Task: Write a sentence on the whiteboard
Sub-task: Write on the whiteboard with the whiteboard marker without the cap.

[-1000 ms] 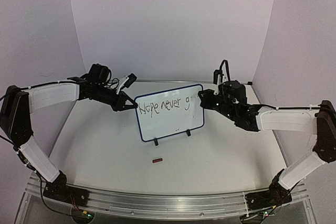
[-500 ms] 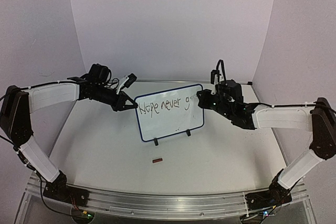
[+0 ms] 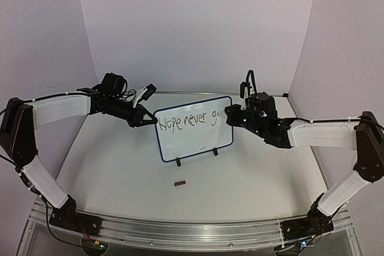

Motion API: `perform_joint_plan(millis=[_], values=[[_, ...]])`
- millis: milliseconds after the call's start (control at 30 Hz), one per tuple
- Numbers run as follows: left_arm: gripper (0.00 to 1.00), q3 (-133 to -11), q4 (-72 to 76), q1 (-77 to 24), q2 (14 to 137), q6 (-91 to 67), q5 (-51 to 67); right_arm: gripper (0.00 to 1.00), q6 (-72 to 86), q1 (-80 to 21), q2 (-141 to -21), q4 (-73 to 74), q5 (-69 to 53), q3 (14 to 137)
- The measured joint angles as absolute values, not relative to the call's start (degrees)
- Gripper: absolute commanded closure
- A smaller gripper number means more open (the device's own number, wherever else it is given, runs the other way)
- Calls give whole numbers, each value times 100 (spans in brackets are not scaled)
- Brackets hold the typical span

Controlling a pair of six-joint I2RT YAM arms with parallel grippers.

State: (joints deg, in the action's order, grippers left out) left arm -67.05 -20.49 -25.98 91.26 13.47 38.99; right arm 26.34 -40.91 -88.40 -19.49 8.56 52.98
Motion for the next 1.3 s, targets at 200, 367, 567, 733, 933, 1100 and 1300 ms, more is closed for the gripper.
perform_joint_plan(millis=[200,367,567,733,933,1100,1300], values=[[100,-6705,-2049,-2598,9126,1347,3900,100,2646,-4091,-8840,-1908,852,5290],[100,-6705,-2049,-2598,9126,1347,3898,100,2661,-4091,-8829,-1855,830,5277],[100,-6705,-2049,-2598,9126,1347,3898,100,2696,-4091,-8556,-1774,795,5164],[100,-6705,-2049,-2598,9126,1350,3898,100,2681,-4091,-8371,-1795,807,5168],[100,-6705,-2049,-2598,9126,1350,3898,100,2636,-4091,-8406,-1796,801,5245],[100,-6705,-2049,-2598,9126,1350,3896,100,2600,-4091,-8544,-1844,784,5401],[100,-6705,-2049,-2598,9126,1350,3896,100,2578,-4091,-8659,-1863,779,5472]])
